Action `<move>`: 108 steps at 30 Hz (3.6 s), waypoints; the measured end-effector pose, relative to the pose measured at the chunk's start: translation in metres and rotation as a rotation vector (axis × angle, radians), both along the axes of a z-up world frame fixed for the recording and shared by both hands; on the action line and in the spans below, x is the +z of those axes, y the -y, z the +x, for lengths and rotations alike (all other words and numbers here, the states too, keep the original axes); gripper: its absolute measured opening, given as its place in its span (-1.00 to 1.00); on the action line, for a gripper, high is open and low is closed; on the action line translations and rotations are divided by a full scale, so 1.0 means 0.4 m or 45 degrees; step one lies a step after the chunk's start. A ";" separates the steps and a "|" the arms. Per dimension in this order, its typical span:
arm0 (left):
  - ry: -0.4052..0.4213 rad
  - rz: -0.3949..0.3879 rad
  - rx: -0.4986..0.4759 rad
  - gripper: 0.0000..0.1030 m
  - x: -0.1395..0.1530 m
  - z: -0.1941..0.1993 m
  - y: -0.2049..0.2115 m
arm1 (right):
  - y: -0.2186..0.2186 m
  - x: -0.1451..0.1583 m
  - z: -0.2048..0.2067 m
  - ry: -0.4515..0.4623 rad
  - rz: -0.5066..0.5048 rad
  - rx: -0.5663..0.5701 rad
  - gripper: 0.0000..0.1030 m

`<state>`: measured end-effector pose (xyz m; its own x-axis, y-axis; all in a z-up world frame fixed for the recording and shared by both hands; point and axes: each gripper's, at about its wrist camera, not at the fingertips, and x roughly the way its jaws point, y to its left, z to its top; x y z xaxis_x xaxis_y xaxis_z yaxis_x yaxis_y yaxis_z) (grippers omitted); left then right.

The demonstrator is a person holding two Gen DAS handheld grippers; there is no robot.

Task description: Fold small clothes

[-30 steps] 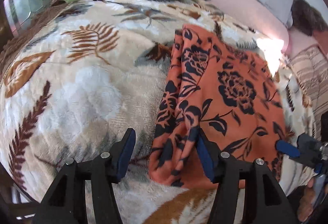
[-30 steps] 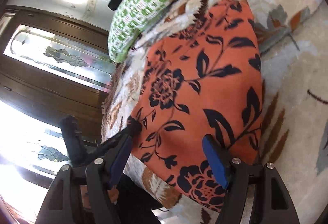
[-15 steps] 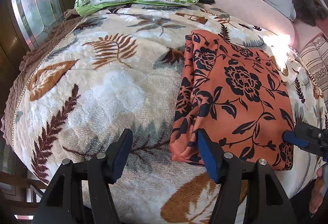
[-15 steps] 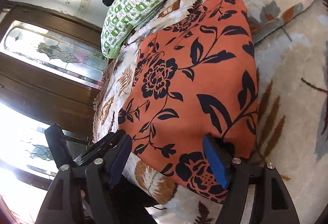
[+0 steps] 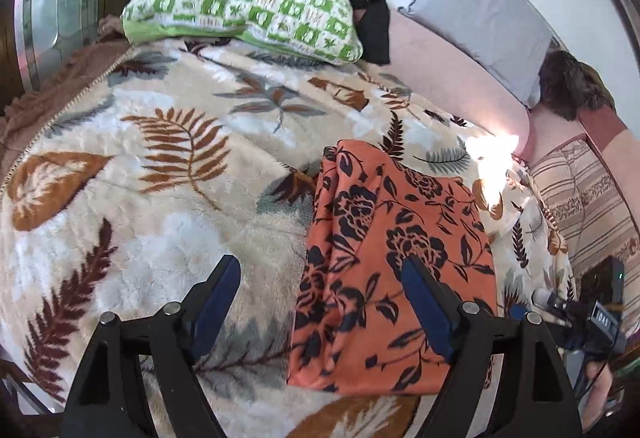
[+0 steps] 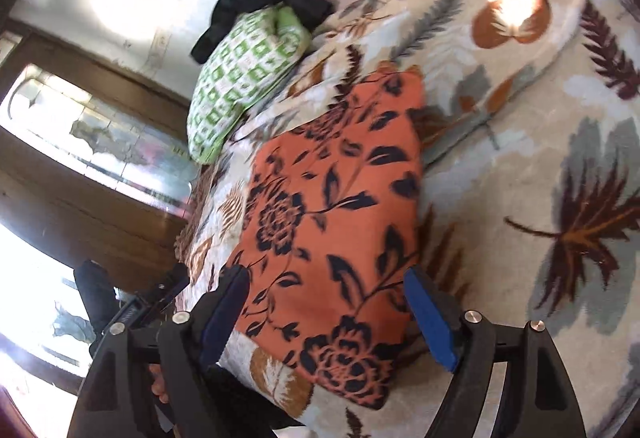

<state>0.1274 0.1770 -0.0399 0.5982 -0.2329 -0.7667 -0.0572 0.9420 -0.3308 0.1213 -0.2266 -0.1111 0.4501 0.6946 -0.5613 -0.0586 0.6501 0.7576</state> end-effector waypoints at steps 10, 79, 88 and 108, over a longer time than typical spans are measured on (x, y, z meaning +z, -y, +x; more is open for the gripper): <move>0.076 0.011 -0.114 0.61 0.005 -0.016 0.099 | 0.016 -0.003 0.038 0.030 0.126 0.015 0.60; -0.030 0.305 -0.174 0.82 -0.179 0.069 0.208 | -0.049 -0.120 0.002 -0.188 -0.082 -0.026 -0.26; -0.042 0.284 -0.182 0.83 -0.179 0.069 0.203 | 0.012 -0.100 0.113 -0.188 0.074 -0.122 0.51; -0.063 0.259 -0.187 0.83 -0.181 0.067 0.190 | -0.091 -0.088 0.244 -0.209 -0.191 -0.004 -0.25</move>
